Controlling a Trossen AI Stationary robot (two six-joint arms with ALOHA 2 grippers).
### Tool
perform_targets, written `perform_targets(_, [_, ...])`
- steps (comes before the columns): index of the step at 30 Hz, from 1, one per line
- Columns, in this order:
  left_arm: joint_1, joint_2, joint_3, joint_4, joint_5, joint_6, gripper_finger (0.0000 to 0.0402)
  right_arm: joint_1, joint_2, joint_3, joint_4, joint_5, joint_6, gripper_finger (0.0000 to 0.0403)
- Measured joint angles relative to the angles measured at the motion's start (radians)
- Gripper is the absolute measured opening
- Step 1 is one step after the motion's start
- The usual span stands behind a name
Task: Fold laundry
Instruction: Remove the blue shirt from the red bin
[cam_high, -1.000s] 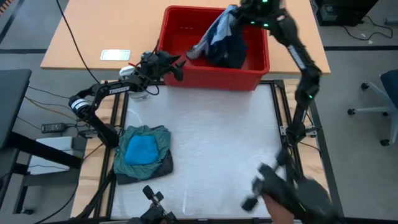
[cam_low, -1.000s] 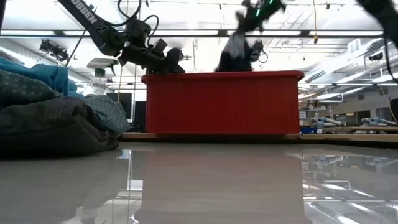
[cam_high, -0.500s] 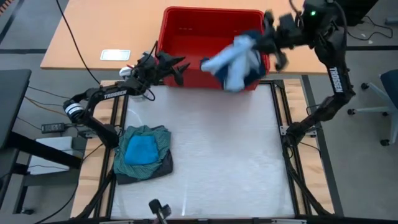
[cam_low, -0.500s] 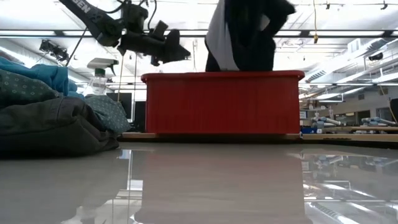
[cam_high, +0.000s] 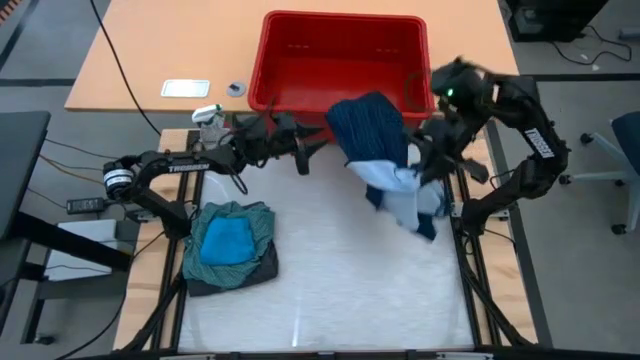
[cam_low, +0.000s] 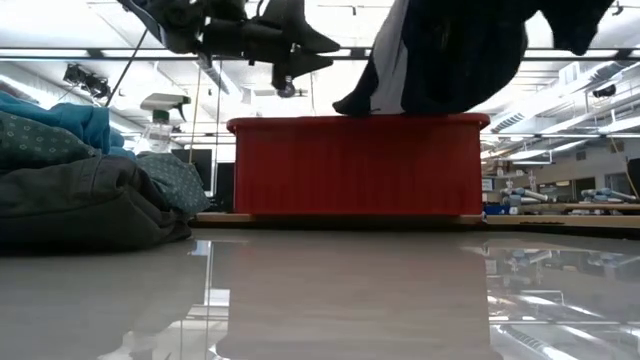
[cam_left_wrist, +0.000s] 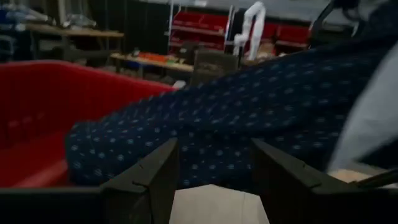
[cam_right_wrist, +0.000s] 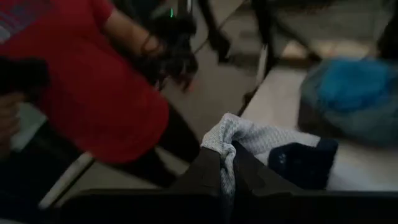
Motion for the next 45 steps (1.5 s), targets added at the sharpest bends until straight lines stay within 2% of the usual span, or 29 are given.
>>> perform_targets(3, [-0.046, 0.0, 0.0, -0.045, -0.055, -0.01, 0.0198, 0.043, 0.001, -0.071, -0.019, 0.115, -0.005, 0.0019])
perform_targets(7, [-0.098, 0.0, 0.0, -0.077, -0.088, -0.07, 0.0198, 0.055, 0.01, -0.198, 0.045, 0.349, 0.11, 0.0047])
perform_targets(10, [-0.119, 0.0, 0.0, -0.121, -0.126, -0.106, 0.0198, 0.055, 0.006, -0.299, 0.081, 0.45, 0.171, 0.0075])
perform_targets(12, [-0.12, 0.0, 0.0, -0.141, -0.149, -0.134, 0.0198, 0.056, 0.005, -0.382, 0.125, 0.456, 0.198, 0.0096])
perform_targets(17, [-0.107, 0.0, 0.0, -0.192, -0.151, -0.173, 0.0198, 0.045, 0.009, -0.564, 0.319, 0.38, 0.313, 0.0142])
perform_targets(19, [-0.092, 0.0, 0.001, -0.227, -0.151, -0.178, 0.0198, 0.012, 0.013, -0.601, 0.391, 0.415, 0.364, 0.0153])
perform_targets(21, [-0.062, 0.0, 0.001, -0.277, -0.155, -0.219, 0.0198, -0.035, 0.024, -0.622, 0.456, 0.54, 0.421, 0.0158])
perform_targets(24, [-0.009, 0.019, 0.002, -0.345, -0.157, -0.283, 0.0192, -0.114, 0.042, -0.645, 0.552, 0.791, 0.48, 0.0158])
perform_targets(26, [0.022, 0.046, 0.001, -0.391, -0.143, -0.296, 0.0187, -0.168, 0.068, -0.655, 0.587, 0.892, 0.499, 0.0158])
perform_targets(29, [0.047, 0.082, 0.001, -0.386, -0.089, -0.294, 0.018, -0.236, 0.125, -0.662, 0.58, 0.91, 0.505, 0.0157])
perform_targets(33, [0.092, 0.125, 0.002, -0.363, -0.078, -0.265, 0.0172, -0.301, 0.187, -0.659, 0.586, 0.924, 0.459, 0.0157])
perform_targets(36, [0.143, 0.167, 0.002, -0.309, -0.076, -0.349, 0.0171, -0.351, 0.233, -0.655, 0.628, 1.026, 0.433, 0.0157])
perform_targets(39, [0.196, 0.221, 0.002, -0.214, -0.025, -0.381, 0.0171, -0.41, 0.274, -0.659, 0.712, 1.142, 0.384, 0.0157])
perform_targets(42, [0.247, 0.27, 0.001, -0.126, 0.032, -0.386, 0.0171, -0.477, 0.317, -0.631, 0.805, 1.134, 0.322, 0.0157])
perform_targets(45, [0.295, 0.284, 0.001, -0.08, 0.056, -0.385, 0.0171, -0.537, 0.354, -0.566, 0.836, 1.045, 0.316, 0.0158])
